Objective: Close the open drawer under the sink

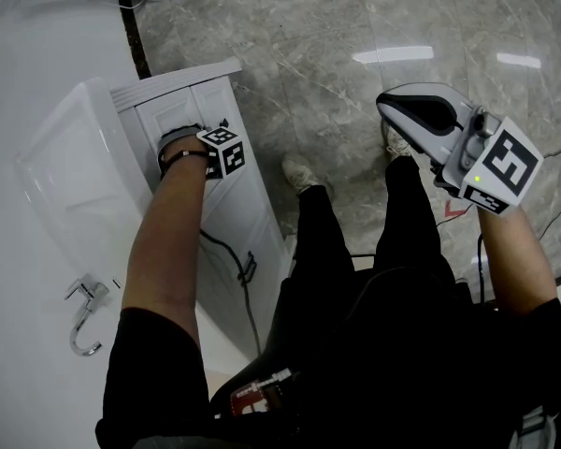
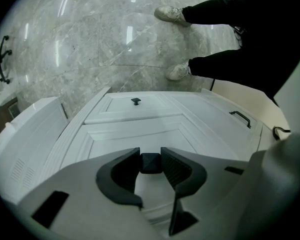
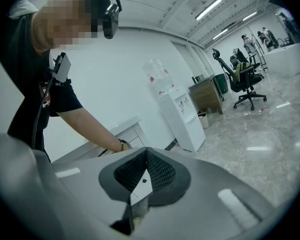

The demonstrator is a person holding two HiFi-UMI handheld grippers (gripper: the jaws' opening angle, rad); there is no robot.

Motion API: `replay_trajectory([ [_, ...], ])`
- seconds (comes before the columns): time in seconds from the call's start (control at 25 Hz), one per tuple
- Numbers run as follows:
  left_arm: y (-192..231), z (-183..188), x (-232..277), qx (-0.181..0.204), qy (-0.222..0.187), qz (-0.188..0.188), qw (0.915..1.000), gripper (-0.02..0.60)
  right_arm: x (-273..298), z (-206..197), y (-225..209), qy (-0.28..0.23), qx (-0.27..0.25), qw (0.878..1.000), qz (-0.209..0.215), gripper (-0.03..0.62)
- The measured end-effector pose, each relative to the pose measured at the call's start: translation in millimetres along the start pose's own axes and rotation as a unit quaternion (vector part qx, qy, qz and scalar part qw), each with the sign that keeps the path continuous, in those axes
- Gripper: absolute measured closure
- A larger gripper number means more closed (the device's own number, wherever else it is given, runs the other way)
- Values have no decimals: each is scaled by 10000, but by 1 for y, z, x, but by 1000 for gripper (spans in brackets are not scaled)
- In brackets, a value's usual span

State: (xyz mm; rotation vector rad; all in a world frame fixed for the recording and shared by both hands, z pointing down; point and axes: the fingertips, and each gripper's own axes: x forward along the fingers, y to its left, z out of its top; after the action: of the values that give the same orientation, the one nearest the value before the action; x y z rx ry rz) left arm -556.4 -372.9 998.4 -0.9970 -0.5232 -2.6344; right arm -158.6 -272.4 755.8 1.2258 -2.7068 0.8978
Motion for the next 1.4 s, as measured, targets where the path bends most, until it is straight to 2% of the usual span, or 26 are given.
replay_trajectory([
  [0.68, -1, -3, 6, 146, 134, 96, 9998, 451, -13, -1, -2, 29, 23, 10000, -77, 597],
  [0.84, 1, 0, 3, -193, 51, 21, 9998, 451, -19, 0, -3, -8, 25, 9999, -102, 597],
  [0.96, 0, 10, -6, -698, -394, -19, 9968, 451, -22, 5, -4, -96, 54, 9998, -136, 597],
  [1.08, -6, 25, -27, -1128, -1009, -212, 9883, 451, -25, 15, -2, -144, 3, 9998, -152, 597],
  [1.16, -6, 37, -49, -1250, -1405, -166, 9820, 451, -29, 25, 1, -176, -27, 9997, -188, 597],
  [1.28, 2, 51, -97, -1416, -2050, -29, 9685, 451, -38, 42, 4, -196, -77, 9994, -263, 597],
  [1.4, 21, 56, -157, -1660, -2715, 178, 9478, 453, -51, 64, 4, -252, -177, 9988, -384, 597],
])
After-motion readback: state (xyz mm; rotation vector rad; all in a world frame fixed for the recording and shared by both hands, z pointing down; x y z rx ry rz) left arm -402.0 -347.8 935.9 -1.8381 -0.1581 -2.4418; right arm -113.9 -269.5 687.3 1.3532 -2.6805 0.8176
